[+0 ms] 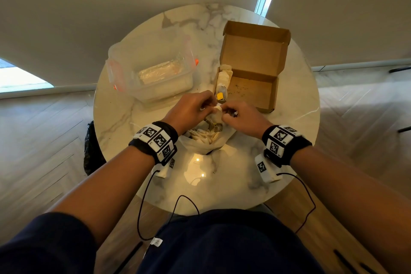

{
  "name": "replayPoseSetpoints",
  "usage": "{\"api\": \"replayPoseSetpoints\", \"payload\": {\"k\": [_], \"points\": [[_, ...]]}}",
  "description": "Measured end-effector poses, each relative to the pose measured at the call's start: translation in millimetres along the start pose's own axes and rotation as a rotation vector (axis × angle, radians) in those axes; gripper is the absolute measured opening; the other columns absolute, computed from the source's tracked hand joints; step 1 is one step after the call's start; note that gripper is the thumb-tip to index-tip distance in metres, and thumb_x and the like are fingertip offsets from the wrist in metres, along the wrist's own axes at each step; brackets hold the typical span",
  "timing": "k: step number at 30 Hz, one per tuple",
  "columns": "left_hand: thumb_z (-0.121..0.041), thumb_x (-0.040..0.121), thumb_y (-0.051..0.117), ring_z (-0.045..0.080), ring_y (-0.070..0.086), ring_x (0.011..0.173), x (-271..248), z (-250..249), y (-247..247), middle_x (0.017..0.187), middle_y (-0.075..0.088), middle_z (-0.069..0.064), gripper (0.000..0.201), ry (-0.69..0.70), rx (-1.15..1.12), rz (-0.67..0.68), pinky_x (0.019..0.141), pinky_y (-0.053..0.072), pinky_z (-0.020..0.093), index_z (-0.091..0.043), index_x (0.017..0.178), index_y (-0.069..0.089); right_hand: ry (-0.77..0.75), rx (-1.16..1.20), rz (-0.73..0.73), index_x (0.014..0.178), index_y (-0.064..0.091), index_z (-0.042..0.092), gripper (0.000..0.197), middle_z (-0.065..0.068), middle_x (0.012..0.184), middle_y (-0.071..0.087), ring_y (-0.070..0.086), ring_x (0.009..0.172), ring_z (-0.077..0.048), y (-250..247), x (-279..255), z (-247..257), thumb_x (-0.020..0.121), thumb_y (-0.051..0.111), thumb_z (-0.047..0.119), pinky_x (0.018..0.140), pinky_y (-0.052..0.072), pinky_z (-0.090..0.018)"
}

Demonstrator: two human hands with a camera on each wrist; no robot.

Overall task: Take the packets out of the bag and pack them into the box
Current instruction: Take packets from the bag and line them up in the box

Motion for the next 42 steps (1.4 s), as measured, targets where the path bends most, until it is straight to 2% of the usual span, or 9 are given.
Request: {"api": "replayPoseSetpoints", "payload": {"k": [3,7,9,15,21,27,31,37,42], "points": [[-0.023,0.092,0.069,0.002,0.063,0.089,6,-4,-2,0.098,0.069,-0.008,0.018,0.014,-0.022,-0.003,0.081,0.055,0.027,-0.018,0.109,0.064,-0.020,-0.005,-0.013,0.099,0.070,0.017,0.013,-0.004,0.084,0.064,0.059,0.079,-0.021,-2,-1,1,0.093,0.065,0.028,0.071,0.051,-0.042],[-0.027,0.094,0.067,0.004,0.062,0.089,15,-11,-7,0.102,0.068,-0.008,0.022,0.006,-0.034,-0.039,0.081,0.054,0.025,-0.019,0.115,0.063,-0.044,0.005,-0.093,0.094,0.066,0.024,0.016,0.003,0.079,0.064,0.059,0.072,-0.014,-12,2,0,0.099,0.058,0.036,0.067,0.050,-0.036],[-0.028,0.096,0.062,0.008,0.062,0.090,19,-11,-8,0.106,0.066,-0.006,0.025,-0.023,-0.017,-0.049,0.081,0.054,0.025,-0.021,0.120,0.061,-0.045,0.019,-0.122,0.099,0.068,0.022,0.020,0.005,0.081,0.066,0.061,0.073,-0.012,-18,4,-1,0.099,0.057,0.039,0.068,0.052,-0.036],[-0.020,0.097,0.057,0.008,0.059,0.093,27,5,9,0.112,0.063,-0.006,0.027,-0.140,0.038,0.077,0.077,0.046,0.016,-0.021,0.124,0.060,-0.047,-0.012,-0.222,0.108,0.069,0.018,0.022,0.001,0.091,0.069,0.063,0.082,-0.015,-49,7,2,0.098,0.058,0.035,0.075,0.054,-0.042],[-0.017,0.094,0.058,0.014,0.059,0.094,39,12,22,0.113,0.061,0.000,0.031,-0.156,0.040,0.108,0.082,0.048,0.025,-0.017,0.124,0.061,-0.032,0.030,-0.271,0.106,0.069,0.017,0.020,0.004,0.092,0.067,0.060,0.082,-0.007,-82,19,-1,0.098,0.061,0.033,0.073,0.051,-0.026],[-0.019,0.095,0.057,0.011,0.053,0.096,57,15,33,0.120,0.058,0.003,0.030,-0.113,0.054,0.151,0.086,0.045,0.026,-0.019,0.125,0.063,0.014,-0.008,-0.365,0.108,0.067,0.018,0.020,0.003,0.097,0.066,0.057,0.083,0.002,-112,34,-11,0.099,0.059,0.035,0.073,0.048,-0.012],[-0.010,0.094,0.052,0.015,0.056,0.111,65,13,42,0.126,0.060,0.004,0.036,-0.081,0.044,0.247,0.092,0.043,0.026,-0.017,0.128,0.062,0.026,0.000,-0.370,0.115,0.066,0.014,0.027,0.000,0.106,0.067,0.062,0.095,-0.010,-121,43,-16,0.099,0.059,0.034,0.083,0.054,-0.023],[-0.018,0.096,0.055,0.010,0.054,0.094,75,23,42,0.117,0.063,-0.001,0.027,-0.132,0.035,0.190,0.081,0.040,0.023,-0.018,0.122,0.064,0.092,-0.062,-0.305,0.112,0.067,0.016,0.024,0.000,0.099,0.066,0.059,0.089,-0.011,-111,53,-35,0.099,0.058,0.035,0.076,0.050,-0.024],[-0.025,0.095,0.059,0.012,0.055,0.093,79,25,34,0.115,0.061,0.000,0.044,-0.195,-0.024,0.075,0.083,0.044,0.026,-0.015,0.138,0.050,0.103,-0.060,-0.240,0.109,0.069,0.012,0.025,-0.005,0.098,0.068,0.060,0.089,-0.017,-99,51,-37,0.098,0.059,0.033,0.079,0.050,-0.030]]}}
Point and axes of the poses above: each hand's wrist, its own x-axis towards the middle knuckle, its own y-axis out of the palm, z = x × y, the point moved 5 cm from there along x, towards the middle knuckle
